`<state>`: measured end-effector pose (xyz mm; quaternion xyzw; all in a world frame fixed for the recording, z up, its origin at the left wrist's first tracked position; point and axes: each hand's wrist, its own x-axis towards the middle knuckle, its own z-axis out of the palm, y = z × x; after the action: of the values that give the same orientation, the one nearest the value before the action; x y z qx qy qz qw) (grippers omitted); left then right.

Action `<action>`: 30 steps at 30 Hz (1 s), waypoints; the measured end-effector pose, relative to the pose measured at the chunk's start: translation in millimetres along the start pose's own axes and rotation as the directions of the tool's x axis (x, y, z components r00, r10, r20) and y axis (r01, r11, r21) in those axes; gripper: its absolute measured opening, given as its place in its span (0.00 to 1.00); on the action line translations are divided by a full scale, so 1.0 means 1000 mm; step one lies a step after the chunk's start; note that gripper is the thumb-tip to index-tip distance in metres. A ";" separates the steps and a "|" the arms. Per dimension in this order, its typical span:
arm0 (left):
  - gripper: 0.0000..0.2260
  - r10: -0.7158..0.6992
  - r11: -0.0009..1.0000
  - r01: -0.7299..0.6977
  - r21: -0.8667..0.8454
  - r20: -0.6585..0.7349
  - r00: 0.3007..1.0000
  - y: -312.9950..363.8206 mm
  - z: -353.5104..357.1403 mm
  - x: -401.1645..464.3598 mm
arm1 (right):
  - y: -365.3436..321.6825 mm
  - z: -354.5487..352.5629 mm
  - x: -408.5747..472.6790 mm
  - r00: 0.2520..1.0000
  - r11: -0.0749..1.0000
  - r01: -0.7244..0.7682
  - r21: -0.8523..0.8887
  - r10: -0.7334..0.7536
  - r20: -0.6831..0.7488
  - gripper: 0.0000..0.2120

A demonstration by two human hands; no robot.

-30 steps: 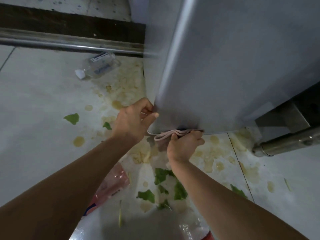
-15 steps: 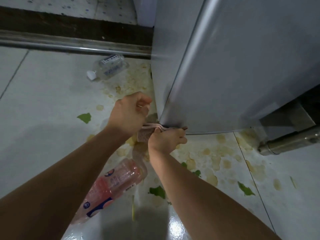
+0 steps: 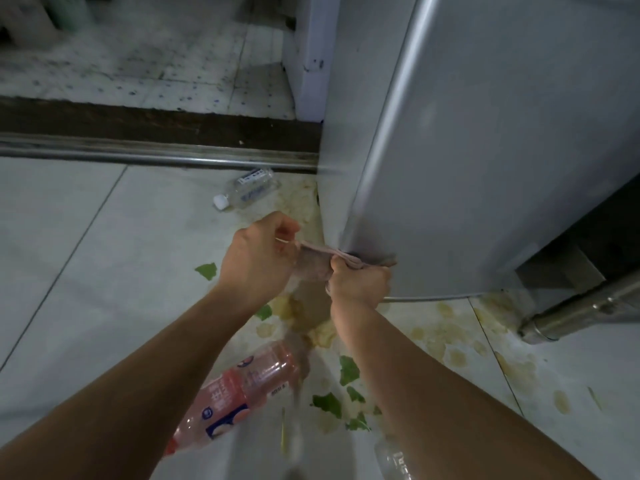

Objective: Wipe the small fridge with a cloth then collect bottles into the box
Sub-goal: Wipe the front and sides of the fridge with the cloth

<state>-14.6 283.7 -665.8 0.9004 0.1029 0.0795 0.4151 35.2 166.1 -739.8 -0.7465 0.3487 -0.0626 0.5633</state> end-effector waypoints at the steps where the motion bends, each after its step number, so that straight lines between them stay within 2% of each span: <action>1: 0.09 0.005 1.000 -0.005 0.003 -0.007 1.000 0.004 -0.005 -0.002 | -0.008 -0.002 -0.001 1.000 1.000 -0.001 0.020 0.001 0.007 0.30; 5: 0.09 0.038 0.998 -0.036 0.044 -0.044 0.998 0.021 -0.024 -0.010 | -0.046 -0.016 -0.007 0.999 0.990 0.018 0.138 -0.021 0.025 0.29; 9: 0.09 0.080 0.995 -0.073 0.066 -0.098 0.992 0.039 -0.045 -0.016 | -0.084 -0.043 -0.020 0.971 0.961 0.227 0.160 -0.236 0.044 0.19; 12: 0.09 0.102 0.994 -0.093 0.065 -0.149 0.984 0.055 -0.063 -0.017 | -0.104 -0.074 -0.038 0.900 0.893 0.428 0.135 -0.436 0.029 0.12; 17: 0.06 0.115 0.993 -0.107 0.047 -0.195 0.974 0.078 -0.087 -0.016 | -0.115 -0.115 -0.056 0.790 0.810 0.585 0.038 -0.580 0.197 0.16; 21: 0.05 0.114 0.990 -0.098 0.100 -0.176 0.978 0.090 -0.092 -0.015 | -0.120 -0.131 -0.063 0.653 0.686 0.728 -0.001 -0.693 0.307 0.17; 24: 0.07 0.081 0.989 -0.063 0.137 -0.131 0.988 0.100 -0.095 -0.015 | -0.135 -0.137 -0.069 0.619 0.661 0.751 0.004 -0.705 0.345 0.18; 30: 0.10 -0.041 0.986 0.039 0.160 0.009 0.999 0.139 -0.129 -0.023 | -0.178 -0.159 -0.091 0.665 0.723 0.690 -0.040 -0.611 0.429 0.18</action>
<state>-49.6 283.8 -478.4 0.9291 0.1243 0.0572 0.3435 -30.5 115.0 -498.1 -0.8707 -0.0562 -0.0767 0.4826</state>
